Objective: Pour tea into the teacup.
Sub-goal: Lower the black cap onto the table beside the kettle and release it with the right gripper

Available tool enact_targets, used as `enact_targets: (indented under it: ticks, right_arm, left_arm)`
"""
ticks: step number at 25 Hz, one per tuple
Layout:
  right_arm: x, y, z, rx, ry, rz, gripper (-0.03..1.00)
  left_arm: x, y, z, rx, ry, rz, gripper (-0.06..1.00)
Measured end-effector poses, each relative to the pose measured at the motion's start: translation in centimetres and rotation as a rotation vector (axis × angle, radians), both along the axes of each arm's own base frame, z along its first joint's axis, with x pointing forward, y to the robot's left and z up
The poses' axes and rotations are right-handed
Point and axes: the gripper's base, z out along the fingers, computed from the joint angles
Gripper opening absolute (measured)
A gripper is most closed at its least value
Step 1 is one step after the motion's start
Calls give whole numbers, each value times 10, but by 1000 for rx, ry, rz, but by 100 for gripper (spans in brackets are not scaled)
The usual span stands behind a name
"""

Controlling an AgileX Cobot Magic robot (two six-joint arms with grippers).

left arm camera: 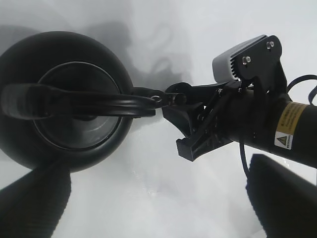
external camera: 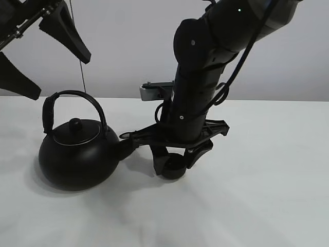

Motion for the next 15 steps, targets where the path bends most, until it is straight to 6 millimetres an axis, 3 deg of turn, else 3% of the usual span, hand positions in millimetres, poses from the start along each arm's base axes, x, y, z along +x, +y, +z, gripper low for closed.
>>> enact_targets:
  ticks: [7, 15]
  right_arm:
    - [0, 0, 0, 1, -1, 0, 43]
    - [-2, -1, 3, -10, 14, -1, 62]
  left_arm:
    - [0, 0, 0, 0, 0, 0, 69]
    - [0, 0, 0, 0, 0, 0, 69]
